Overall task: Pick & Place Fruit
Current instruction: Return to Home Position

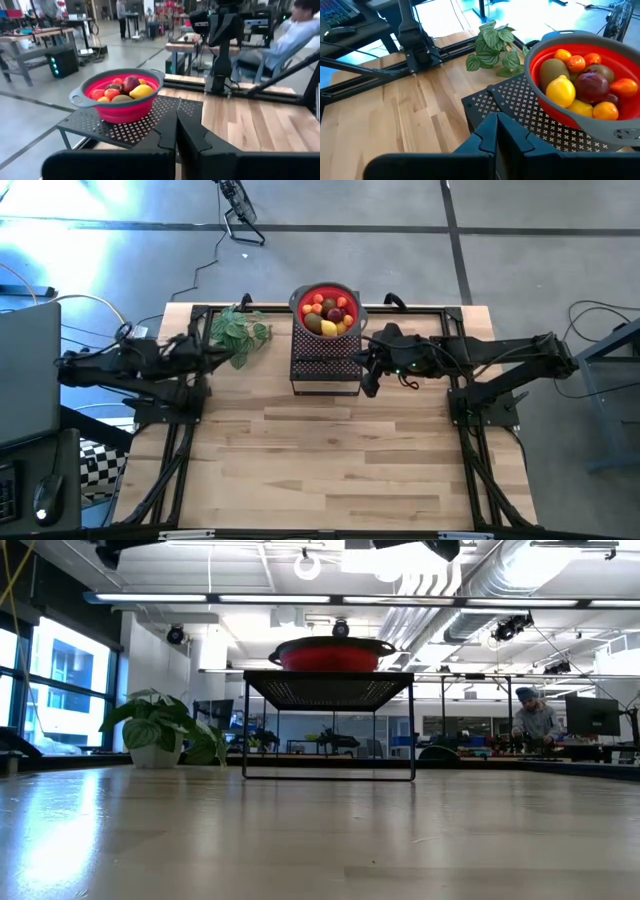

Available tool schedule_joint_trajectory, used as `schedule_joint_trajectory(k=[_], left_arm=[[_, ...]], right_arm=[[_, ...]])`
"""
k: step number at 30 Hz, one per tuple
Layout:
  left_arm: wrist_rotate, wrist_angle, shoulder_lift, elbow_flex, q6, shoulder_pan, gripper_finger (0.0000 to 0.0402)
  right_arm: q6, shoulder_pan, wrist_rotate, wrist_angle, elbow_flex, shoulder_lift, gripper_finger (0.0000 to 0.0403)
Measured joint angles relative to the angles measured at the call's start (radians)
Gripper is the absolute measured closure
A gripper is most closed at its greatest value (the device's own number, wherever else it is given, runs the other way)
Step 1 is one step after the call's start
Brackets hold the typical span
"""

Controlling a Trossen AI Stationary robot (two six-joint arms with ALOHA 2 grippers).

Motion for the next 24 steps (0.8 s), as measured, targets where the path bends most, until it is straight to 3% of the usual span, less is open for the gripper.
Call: schedule_joint_trajectory(k=[6, 11, 24], left_arm=[[0.000, 0.009, -0.178, -0.109, 0.002, 0.000, 0.0402], [0.008, 0.001, -0.335, -0.127, 0.033, 0.000, 0.0402], [0.057, -0.074, -0.341, -0.112, 0.092, 0.000, 0.0402]], right_arm=[[0.000, 0.000, -0.002, 0.022, 0.000, 0.000, 0.0399], [0.000, 0.000, -0.003, 0.021, 0.000, 0.000, 0.0399], [0.003, 0.000, -0.004, 0.021, 0.000, 0.000, 0.0400]])
